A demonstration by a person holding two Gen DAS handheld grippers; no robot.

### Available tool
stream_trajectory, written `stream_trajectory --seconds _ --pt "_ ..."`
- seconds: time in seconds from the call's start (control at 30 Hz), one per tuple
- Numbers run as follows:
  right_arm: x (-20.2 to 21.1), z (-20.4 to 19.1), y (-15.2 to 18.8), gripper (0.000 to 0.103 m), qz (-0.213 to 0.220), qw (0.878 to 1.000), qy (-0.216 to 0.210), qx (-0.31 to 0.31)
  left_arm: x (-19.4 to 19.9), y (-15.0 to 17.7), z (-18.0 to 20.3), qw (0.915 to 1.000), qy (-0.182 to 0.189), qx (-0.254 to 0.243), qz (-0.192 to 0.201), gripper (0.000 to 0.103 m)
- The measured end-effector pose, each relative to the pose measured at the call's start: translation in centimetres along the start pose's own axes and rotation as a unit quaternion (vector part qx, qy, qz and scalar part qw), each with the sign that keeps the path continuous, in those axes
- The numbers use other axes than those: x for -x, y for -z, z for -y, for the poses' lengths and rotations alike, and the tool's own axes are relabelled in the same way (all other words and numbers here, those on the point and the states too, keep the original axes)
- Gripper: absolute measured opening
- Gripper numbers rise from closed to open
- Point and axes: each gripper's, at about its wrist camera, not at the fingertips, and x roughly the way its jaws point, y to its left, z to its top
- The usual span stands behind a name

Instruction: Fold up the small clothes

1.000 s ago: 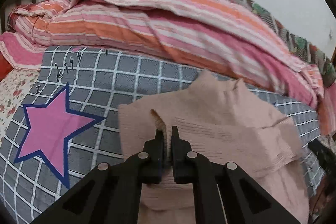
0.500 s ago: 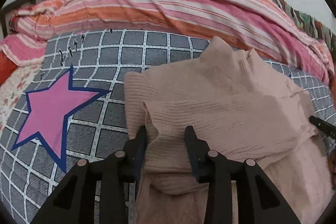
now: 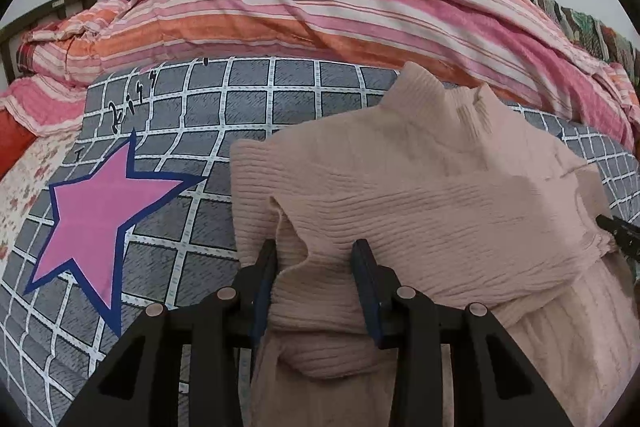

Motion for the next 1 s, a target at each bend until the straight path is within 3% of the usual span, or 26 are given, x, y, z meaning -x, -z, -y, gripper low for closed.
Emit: stream_trajectory --seconds 0.33,1.0 --pt "0.17 -0.69 0.22 0.061 0.009 1.0 0.019 0.021 -0.02 0.12 -0.12 1.0 0.002 0.004 0.003 0.037" --pt "0.75 -0.62 0.21 0.061 0.024 1.0 0.017 0.01 0.05 0.09 0.04 1.0 0.004 0.004 0.005 0.04"
